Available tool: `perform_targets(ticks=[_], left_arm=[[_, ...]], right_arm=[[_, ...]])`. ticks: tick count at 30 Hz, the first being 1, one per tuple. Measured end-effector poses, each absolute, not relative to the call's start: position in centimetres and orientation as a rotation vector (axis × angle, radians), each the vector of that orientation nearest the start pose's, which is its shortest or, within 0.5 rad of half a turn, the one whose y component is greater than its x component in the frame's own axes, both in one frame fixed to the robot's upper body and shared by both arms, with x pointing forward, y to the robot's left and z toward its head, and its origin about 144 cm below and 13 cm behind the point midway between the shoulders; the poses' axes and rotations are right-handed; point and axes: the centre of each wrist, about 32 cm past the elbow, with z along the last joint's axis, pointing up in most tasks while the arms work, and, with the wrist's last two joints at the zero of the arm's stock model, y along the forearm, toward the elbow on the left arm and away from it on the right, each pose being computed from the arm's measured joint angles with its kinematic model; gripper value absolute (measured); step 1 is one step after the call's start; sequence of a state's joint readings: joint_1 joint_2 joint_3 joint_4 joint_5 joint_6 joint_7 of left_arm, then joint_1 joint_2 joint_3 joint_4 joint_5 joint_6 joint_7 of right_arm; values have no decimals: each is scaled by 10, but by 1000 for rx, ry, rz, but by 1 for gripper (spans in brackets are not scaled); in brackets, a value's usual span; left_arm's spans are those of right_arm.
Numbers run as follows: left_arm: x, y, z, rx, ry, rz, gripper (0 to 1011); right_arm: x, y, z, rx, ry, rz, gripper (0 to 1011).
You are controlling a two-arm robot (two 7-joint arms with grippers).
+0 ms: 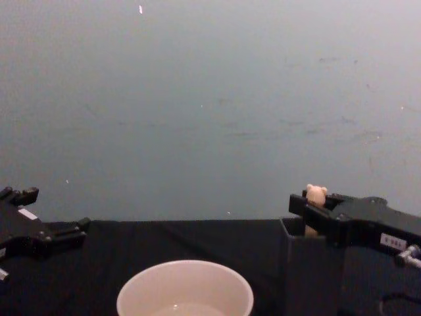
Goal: Pick up the stirring spoon with one hand, stir inside the cup, then place it back in its original position.
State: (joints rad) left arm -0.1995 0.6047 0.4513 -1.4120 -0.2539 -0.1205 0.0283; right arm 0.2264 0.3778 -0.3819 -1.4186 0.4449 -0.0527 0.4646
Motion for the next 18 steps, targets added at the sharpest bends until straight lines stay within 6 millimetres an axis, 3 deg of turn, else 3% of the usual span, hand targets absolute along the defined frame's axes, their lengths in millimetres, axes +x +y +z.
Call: perform_targets(ticks=[13, 18], left_arm=[[489, 310, 1140, 304, -285, 1248, 1001], [489, 310, 1140, 304, -285, 1248, 1001]], right_arm=[[505, -243, 1152, -5, 14, -818, 214], [505, -243, 1152, -3, 14, -817, 303]])
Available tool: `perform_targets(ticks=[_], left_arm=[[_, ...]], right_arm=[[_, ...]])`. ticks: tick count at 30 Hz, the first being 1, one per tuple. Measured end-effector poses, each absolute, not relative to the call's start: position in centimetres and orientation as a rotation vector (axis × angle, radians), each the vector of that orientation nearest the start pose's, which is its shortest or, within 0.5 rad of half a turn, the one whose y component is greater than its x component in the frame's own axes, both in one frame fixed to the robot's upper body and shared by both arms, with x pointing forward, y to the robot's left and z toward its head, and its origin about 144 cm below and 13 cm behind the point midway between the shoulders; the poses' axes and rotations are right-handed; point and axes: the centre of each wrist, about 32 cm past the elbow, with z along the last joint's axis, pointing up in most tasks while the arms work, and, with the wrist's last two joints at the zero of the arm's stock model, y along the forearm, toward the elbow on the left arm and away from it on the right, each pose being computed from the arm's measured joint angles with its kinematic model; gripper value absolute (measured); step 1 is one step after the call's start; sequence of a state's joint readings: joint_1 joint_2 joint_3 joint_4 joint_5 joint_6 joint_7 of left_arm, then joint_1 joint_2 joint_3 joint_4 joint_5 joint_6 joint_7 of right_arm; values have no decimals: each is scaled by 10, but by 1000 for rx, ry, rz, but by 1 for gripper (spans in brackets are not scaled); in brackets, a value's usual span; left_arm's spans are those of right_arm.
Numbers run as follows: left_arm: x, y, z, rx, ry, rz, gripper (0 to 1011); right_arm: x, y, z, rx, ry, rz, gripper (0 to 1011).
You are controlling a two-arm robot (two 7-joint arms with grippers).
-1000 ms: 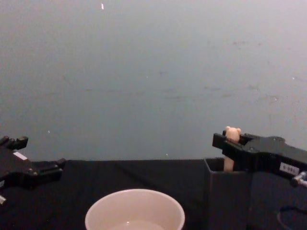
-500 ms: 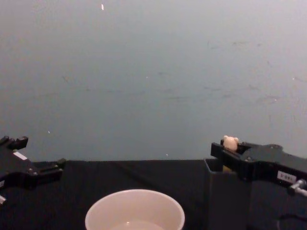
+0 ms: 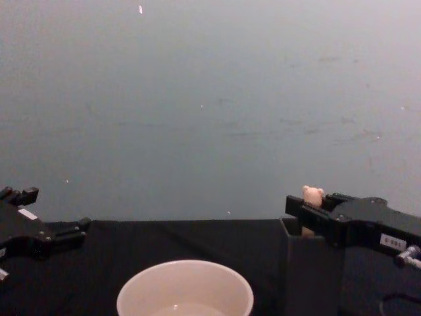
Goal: Pick up the stirring spoon with one hand, stir inside the cup, then place it back in its original position.
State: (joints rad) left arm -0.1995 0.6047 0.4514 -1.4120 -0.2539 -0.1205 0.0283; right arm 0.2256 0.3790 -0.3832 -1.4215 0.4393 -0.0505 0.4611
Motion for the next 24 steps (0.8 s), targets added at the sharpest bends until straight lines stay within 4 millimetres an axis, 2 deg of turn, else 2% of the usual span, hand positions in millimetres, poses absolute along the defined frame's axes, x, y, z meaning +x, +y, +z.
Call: perform_targets(ticks=[1, 3, 6, 7, 13, 19, 20, 22, 24], left_arm=[[489, 310, 1140, 305, -285, 1248, 1002], [489, 310, 1140, 304, -285, 1248, 1002], [489, 310, 1140, 305, -285, 1248, 1001], [489, 310, 1140, 305, -285, 1248, 1001], [489, 310, 1140, 304, -285, 1248, 1001], [489, 310, 1140, 304, -285, 1248, 1001], [489, 310, 1140, 305, -285, 1248, 1001], [489, 310, 1140, 304, -285, 1248, 1001], [489, 310, 1140, 304, -285, 1248, 1001]], right_arm=[[505, -243, 1152, -2, 14, -817, 365], [505, -243, 1152, -2, 15, -817, 400], [505, -243, 1152, -1, 15, -817, 522], [505, -243, 1152, -1, 15, -817, 522], [506, -243, 1152, 0, 14, -816, 738], [506, -243, 1152, 1, 15, -816, 877], [506, -243, 1152, 1, 15, -816, 934], [506, -243, 1152, 1, 15, -816, 987], [506, -243, 1152, 1, 15, -816, 1003]])
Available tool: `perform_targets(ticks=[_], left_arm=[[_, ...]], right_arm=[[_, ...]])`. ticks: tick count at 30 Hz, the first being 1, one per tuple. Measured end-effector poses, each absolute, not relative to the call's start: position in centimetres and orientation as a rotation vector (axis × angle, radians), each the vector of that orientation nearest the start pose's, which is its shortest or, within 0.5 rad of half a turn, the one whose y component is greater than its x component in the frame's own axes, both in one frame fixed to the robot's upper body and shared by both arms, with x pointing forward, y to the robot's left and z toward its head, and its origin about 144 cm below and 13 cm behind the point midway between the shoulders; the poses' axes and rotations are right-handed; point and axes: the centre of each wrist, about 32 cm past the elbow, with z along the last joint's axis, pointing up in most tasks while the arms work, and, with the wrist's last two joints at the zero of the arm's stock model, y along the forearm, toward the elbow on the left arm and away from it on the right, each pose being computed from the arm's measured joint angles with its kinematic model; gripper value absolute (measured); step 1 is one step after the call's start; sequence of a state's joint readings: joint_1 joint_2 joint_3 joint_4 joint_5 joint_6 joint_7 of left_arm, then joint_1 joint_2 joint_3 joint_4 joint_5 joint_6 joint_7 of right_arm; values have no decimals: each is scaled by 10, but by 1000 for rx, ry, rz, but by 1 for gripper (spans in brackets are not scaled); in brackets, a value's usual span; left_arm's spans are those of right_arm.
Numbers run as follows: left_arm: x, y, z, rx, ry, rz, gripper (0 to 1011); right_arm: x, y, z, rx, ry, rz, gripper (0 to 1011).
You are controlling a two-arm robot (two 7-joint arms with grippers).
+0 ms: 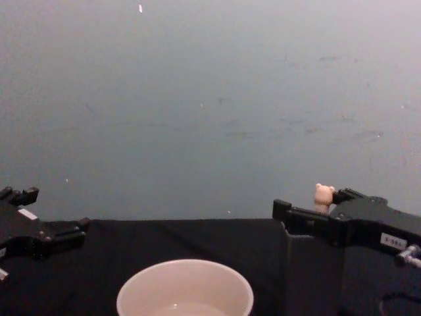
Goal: Pick up the stirring spoon with one hand, stir inside the cup, then place it back in its original position.
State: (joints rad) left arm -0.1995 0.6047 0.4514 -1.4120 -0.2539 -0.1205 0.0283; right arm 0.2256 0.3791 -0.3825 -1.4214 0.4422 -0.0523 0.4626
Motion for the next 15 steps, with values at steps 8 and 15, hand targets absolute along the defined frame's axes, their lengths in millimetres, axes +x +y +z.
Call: perform_targets(ticks=[8, 15], left_arm=[[489, 310, 1140, 304, -285, 1248, 1001], [489, 310, 1140, 304, -285, 1248, 1001]], right_arm=[[508, -244, 1158, 25, -15, -813, 1003], [516, -249, 1183, 121, -124, -832, 1003]])
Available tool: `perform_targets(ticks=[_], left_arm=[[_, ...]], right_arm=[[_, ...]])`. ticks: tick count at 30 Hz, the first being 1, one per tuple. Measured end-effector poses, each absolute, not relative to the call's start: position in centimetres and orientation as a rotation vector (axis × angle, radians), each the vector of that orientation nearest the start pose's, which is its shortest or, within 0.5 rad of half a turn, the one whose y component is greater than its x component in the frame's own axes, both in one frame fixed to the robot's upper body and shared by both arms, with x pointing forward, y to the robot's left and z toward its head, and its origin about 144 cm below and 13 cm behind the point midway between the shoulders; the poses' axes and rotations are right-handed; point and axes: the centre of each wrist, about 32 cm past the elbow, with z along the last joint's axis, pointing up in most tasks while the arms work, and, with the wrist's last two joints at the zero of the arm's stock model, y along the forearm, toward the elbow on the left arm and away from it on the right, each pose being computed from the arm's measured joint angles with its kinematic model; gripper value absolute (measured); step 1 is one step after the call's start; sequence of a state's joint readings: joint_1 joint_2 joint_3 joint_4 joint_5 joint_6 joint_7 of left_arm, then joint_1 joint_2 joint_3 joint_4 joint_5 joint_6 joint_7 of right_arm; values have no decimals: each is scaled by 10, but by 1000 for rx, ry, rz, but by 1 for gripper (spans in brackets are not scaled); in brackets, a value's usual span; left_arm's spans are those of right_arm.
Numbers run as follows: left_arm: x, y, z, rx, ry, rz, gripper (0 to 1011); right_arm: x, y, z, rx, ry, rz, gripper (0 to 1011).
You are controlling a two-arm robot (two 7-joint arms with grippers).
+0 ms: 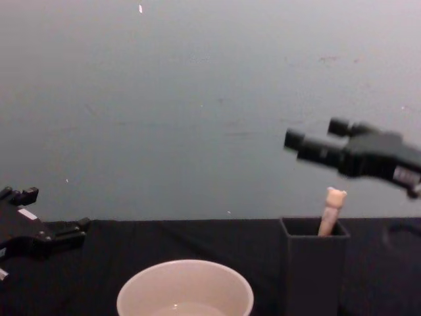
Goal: Pick up the stirring spoon with one hand, stir inside the cup, then place it back in its original position.
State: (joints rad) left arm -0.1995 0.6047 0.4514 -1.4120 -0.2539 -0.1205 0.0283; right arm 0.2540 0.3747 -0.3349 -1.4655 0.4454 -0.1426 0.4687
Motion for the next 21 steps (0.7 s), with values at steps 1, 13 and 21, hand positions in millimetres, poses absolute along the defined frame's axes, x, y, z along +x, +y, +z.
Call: perform_targets(ticks=[1, 13, 21], left_arm=[[489, 310, 1140, 304, -285, 1248, 1001], [489, 310, 1140, 304, -285, 1248, 1001], [489, 310, 1140, 304, -285, 1248, 1001]], right_arm=[[517, -251, 1185, 132, -135, -843, 1003], [522, -265, 1180, 66, -177, -1184, 1003], [520, -261, 1154, -65, -113, -1264, 1003]])
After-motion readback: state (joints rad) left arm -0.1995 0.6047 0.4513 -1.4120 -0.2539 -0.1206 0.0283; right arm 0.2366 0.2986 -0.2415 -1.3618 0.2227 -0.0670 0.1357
